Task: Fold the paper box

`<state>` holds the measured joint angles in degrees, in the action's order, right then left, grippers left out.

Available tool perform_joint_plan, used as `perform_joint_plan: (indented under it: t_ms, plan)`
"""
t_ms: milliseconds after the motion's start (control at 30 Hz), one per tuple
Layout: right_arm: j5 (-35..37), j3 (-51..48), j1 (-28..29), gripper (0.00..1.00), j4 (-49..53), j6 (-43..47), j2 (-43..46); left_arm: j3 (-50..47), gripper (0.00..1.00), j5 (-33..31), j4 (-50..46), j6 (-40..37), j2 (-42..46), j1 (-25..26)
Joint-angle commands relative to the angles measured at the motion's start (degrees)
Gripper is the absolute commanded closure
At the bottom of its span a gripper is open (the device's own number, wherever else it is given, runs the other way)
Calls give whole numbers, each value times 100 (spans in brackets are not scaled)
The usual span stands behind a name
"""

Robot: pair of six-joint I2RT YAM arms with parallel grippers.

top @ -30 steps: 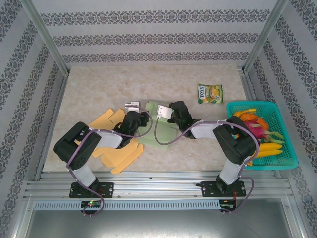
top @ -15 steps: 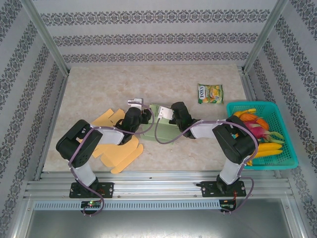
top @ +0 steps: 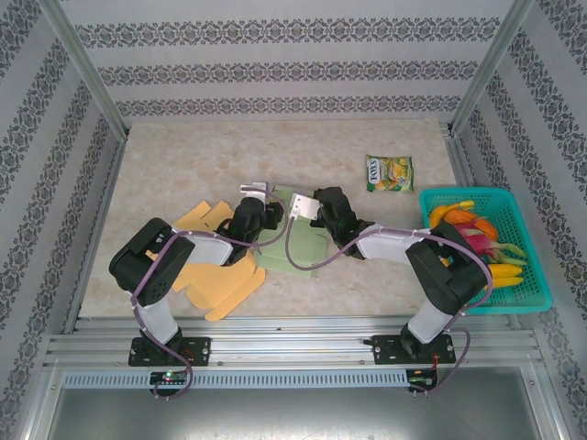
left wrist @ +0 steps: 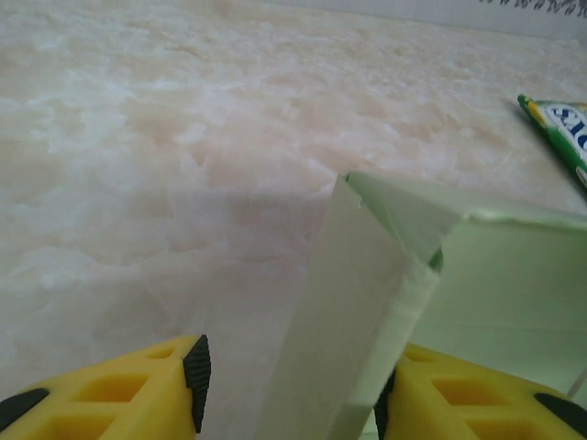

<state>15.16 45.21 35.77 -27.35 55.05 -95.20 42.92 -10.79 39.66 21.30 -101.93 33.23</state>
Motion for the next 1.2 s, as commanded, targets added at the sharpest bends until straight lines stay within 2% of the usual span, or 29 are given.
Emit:
perform_joint_plan:
  t_ms: [0,167,300,400,467,567,633,700,833,933,1167]
  plan:
    - [-269,-84,61,100,242,-228,175,266,51,-309,-46,-117,-115,-63]
    - [-300,18,62,100,454,-314,130,462,61,-749,-147,-308,-228,21]
    - [-35,85,53,100,506,-308,29,634,86,-1741,-563,-212,-326,190]
    - [117,119,26,100,495,-336,-40,571,95,-2520,-846,185,-297,201]
    - [187,138,16,100,498,-366,-51,561,97,-2791,-1000,278,-284,201]
    - [173,146,-6,100,510,-410,-38,560,94,-2751,-967,179,-292,192]
    - [123,146,-8,100,518,-452,-17,556,88,-2324,-802,-16,-299,193]
    - [101,176,-27,100,566,-547,-8,548,77,-1644,-662,-182,-282,192]
    - [94,210,-58,100,678,-651,1,435,62,-717,-518,-190,-125,192]
    - [88,245,-63,100,743,-680,-2,271,58,-492,-474,-144,49,192]
    - [57,271,-59,100,798,-723,8,-34,50,-429,-396,-119,1,200]
